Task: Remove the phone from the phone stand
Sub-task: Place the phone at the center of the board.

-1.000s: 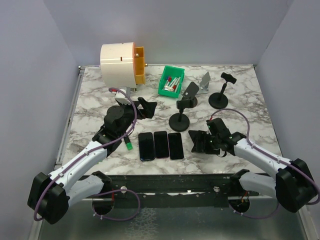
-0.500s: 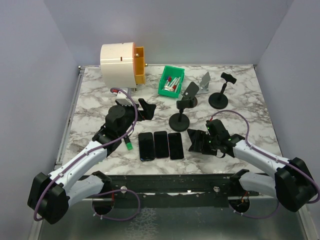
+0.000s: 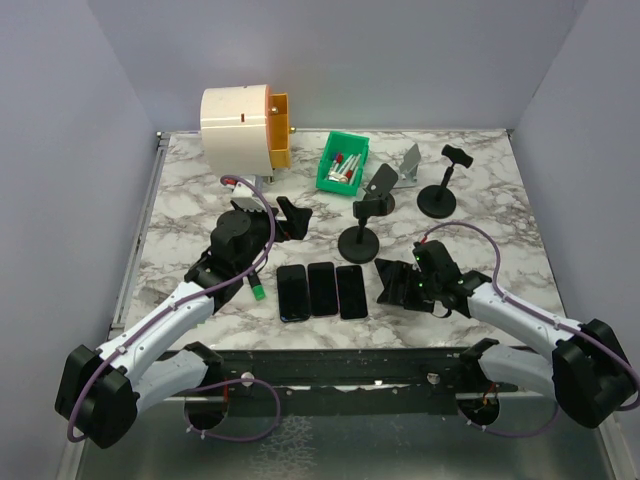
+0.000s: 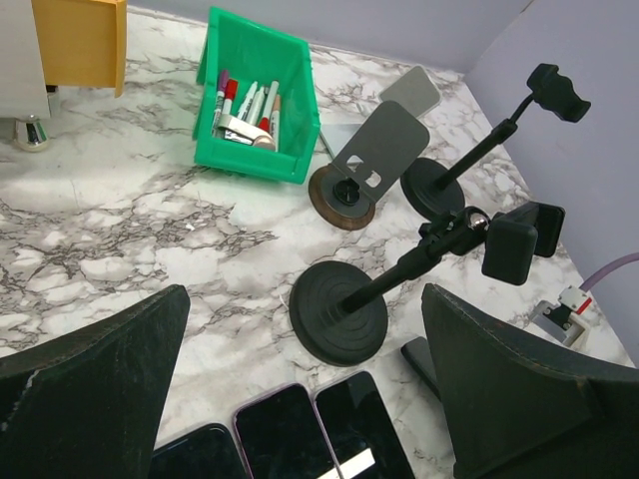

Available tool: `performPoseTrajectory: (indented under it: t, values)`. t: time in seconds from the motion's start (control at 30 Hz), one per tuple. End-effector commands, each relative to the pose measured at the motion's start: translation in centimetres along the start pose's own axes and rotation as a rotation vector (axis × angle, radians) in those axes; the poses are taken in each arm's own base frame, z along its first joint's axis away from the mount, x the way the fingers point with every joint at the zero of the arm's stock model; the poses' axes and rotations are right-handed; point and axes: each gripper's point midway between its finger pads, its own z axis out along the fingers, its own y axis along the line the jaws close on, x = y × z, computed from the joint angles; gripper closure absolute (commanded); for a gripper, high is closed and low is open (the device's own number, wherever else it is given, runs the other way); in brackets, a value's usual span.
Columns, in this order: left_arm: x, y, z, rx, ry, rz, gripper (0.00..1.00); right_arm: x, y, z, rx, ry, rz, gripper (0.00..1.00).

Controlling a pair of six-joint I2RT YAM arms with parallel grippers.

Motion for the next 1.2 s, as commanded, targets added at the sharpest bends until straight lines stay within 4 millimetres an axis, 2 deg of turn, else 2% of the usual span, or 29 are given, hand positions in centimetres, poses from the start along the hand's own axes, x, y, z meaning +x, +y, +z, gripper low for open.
performPoseTrajectory:
  t: [0.0, 0.53, 0.67, 0.9, 1.03, 1.17]
  values:
    - [-1.1, -0.1, 0.0, -0.016, -0.019, 0.011, 0.01, 3.9, -2.9, 0.1, 0.102, 0.129, 0.034, 0.36]
    - [-0.3, 0.1, 0.3, -0.03, 0.015, 0.016, 0.01, 4.4, -3.3, 0.4, 0.12, 0.162, 0.04, 0.19]
    - [-0.2, 0.0, 0.4, -0.026, 0.022, 0.013, 0.01, 4.3, -3.3, 0.4, 0.123, 0.158, 0.041, 0.02]
    - [-0.1, -0.1, 0.4, -0.023, 0.028, 0.015, 0.01, 3.6, -3.0, 0.0, 0.121, 0.132, 0.037, 0.02]
    - [-0.3, -0.2, 0.2, -0.024, 0.022, 0.026, 0.01, 1.9, -1.6, -1.5, 0.089, 0.072, 0.018, 0.01]
    - [-1.0, 0.2, 0.3, -0.091, -0.001, 0.004, 0.01, -2.0, 1.5, -5.0, 0.004, -0.078, -0.039, 0.02]
